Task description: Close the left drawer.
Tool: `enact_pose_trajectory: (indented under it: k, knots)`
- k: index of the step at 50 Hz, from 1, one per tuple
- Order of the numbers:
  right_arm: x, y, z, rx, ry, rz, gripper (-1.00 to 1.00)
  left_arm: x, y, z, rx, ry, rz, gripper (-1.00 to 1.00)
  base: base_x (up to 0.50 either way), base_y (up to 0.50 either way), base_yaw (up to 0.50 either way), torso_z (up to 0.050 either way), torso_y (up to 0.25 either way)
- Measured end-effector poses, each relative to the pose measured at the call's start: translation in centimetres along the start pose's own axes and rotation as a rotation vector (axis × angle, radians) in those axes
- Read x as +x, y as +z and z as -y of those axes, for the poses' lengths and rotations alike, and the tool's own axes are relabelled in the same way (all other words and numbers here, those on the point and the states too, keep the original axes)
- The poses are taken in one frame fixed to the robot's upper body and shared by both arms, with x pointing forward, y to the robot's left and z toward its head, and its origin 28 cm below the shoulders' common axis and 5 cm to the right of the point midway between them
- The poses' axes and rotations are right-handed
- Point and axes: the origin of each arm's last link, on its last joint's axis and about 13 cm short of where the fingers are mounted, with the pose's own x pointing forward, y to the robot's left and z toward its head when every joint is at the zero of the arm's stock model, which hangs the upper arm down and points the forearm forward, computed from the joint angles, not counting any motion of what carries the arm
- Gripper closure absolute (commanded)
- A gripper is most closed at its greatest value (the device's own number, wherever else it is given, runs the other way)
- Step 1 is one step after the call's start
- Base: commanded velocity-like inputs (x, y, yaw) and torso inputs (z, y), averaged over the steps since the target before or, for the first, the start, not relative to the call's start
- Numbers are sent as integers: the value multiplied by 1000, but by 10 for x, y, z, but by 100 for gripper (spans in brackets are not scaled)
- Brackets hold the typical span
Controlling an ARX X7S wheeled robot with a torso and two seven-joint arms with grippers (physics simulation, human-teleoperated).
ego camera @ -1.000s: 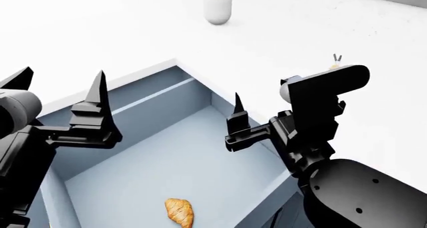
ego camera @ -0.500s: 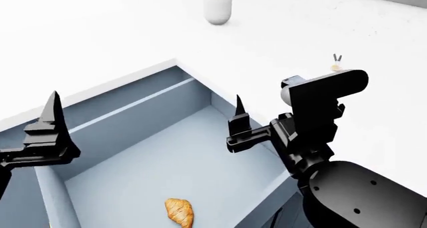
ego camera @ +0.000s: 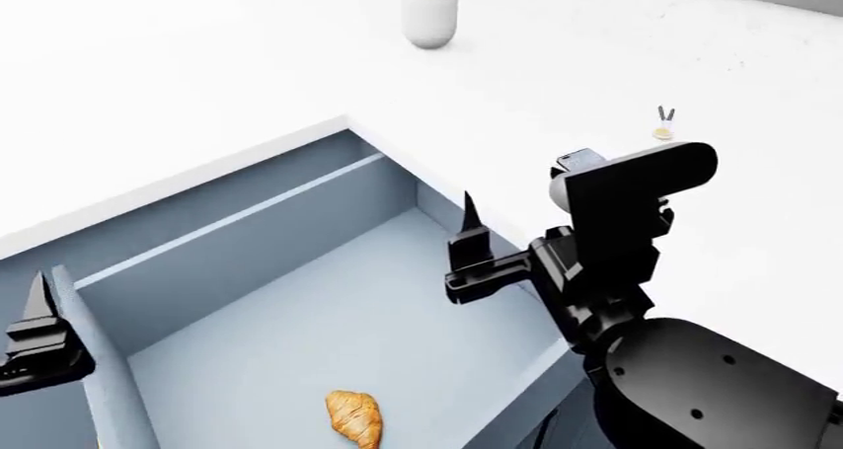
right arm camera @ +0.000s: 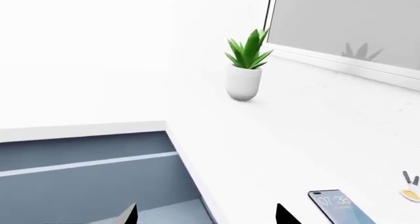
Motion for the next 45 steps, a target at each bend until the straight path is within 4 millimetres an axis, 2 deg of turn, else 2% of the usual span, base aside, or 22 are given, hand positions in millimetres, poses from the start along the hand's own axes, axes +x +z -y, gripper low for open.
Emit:
enact_pose_trajectory:
  k: [7, 31, 45]
  knots:
    - [2, -1, -1, -1, 5, -5, -100, 5, -11, -10, 26, 59, -35, -100, 0, 0, 0, 0, 0]
    - [3, -5, -2, 4, 12, -13, -100, 22, -71, -33, 96, 197, -190, -100, 0, 0, 0, 0, 0]
    - [3, -6, -2, 5, 16, -12, -100, 26, -119, -41, 112, 246, -293, -100, 0, 0, 0, 0, 0]
